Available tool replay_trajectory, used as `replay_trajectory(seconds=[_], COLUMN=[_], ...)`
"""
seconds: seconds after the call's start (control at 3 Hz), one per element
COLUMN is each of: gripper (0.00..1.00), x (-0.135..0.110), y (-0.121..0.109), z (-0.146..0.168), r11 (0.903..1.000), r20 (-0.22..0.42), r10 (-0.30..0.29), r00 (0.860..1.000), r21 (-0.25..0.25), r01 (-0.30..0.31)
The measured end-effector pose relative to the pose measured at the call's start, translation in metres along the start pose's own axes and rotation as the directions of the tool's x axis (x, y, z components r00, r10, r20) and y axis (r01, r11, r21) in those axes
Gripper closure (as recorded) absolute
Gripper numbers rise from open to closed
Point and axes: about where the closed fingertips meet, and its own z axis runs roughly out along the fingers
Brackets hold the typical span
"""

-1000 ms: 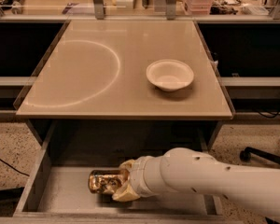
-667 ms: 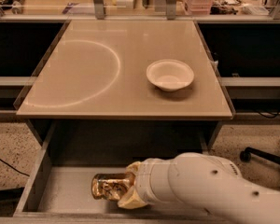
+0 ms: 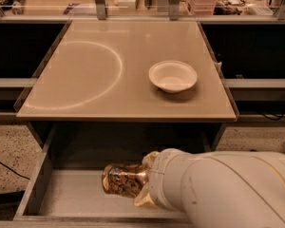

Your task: Pick orange can from top drawer and place on counter

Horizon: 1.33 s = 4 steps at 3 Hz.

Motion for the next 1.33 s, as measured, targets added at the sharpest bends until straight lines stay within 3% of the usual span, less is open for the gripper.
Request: replay_trajectory(seconds=[0.33, 0.67, 1.0, 1.33], gripper=[1.00, 1.00, 1.00, 1.00], x=[-0.008, -0.023, -0.049, -0.100], y=[0.000, -0.016, -0.055, -0.095], z=[-0.009, -0.005, -0.006, -0.006], r11=[0.9997, 0.9980, 0.9806, 0.9418], r20=[-0.009, 0.078, 0.209, 0.315], r10=[-0.024, -0.048, -0.163, -0.287], r00=[1.000, 0.996, 0.964, 0.904], r21=[-0.001, -0.037, -0.074, -0.079], r01=[0.024, 0.051, 0.181, 0.327])
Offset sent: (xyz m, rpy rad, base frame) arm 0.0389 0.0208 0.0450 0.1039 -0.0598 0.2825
